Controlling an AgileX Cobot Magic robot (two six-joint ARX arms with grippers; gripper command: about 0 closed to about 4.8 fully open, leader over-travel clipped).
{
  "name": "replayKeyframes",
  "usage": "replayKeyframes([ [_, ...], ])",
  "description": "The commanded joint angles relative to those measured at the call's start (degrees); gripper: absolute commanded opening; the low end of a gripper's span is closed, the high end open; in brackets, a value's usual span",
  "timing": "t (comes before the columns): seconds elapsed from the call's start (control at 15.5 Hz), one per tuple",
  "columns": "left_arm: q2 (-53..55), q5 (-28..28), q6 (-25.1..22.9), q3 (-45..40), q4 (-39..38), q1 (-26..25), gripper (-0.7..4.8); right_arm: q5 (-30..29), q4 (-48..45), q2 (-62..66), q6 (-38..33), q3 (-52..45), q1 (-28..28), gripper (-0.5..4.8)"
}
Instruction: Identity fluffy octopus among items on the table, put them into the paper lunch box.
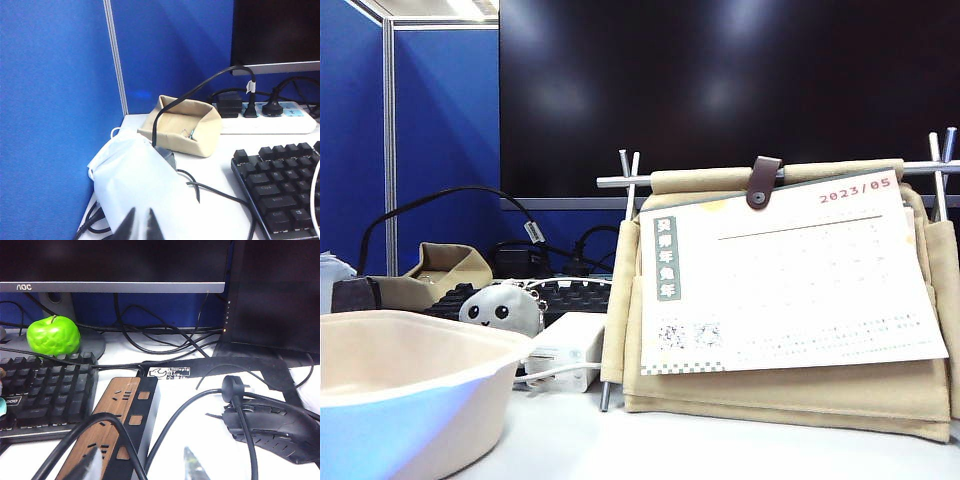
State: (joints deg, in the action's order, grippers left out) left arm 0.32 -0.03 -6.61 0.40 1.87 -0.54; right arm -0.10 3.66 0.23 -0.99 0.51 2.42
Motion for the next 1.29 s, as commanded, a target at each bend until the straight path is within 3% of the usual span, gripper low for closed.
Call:
replayKeyframes([
  [0.06,-0.13,0.22,-0.07,0.02,0.39,-0.02,0.3,0.09,-0.9,-0.15,0.13,-0.11,0.0,2.12],
  [0.45,-0.13,0.22,-0.04,0.02,0.59,0.0,0.3,-0.02,-1.05,-0.15,-0.17,-0.11,-0.02,2.12],
  [0.58,-0.13,0.28,0.35,0.02,1.07,0.0,0.3,-1.09,-2.69,-0.15,-4.33,-0.11,-0.04,2.12],
  [0.65,-0.13,2.21,6.75,0.11,2.25,0.02,0.3,-5.35,-5.95,-0.15,-7.91,-0.11,-0.04,2.12],
  [0.71,-0.13,4.7,8.83,0.17,3.74,0.02,0.3,-8.59,-8.57,-0.15,-8.09,-0.09,-0.04,2.12],
  [0.84,-0.13,10.97,10.12,0.66,8.37,0.02,0.3,-16.0,-12.57,-0.15,-8.26,1.27,-0.04,2.11],
  [1.03,-0.13,12.94,12.04,5.64,7.82,0.02,0.3,-18.12,-12.5,-0.15,-11.28,6.58,-0.07,2.11],
  [1.16,-0.13,12.94,14.49,10.56,3.63,0.02,0.3,-18.34,-12.15,-0.15,-11.91,11.15,-0.07,2.1],
  [1.29,-0.13,12.72,17.05,18.21,-6.97,0.0,0.3,-19.74,-5.95,-0.13,-13.0,17.94,-0.07,1.98],
])
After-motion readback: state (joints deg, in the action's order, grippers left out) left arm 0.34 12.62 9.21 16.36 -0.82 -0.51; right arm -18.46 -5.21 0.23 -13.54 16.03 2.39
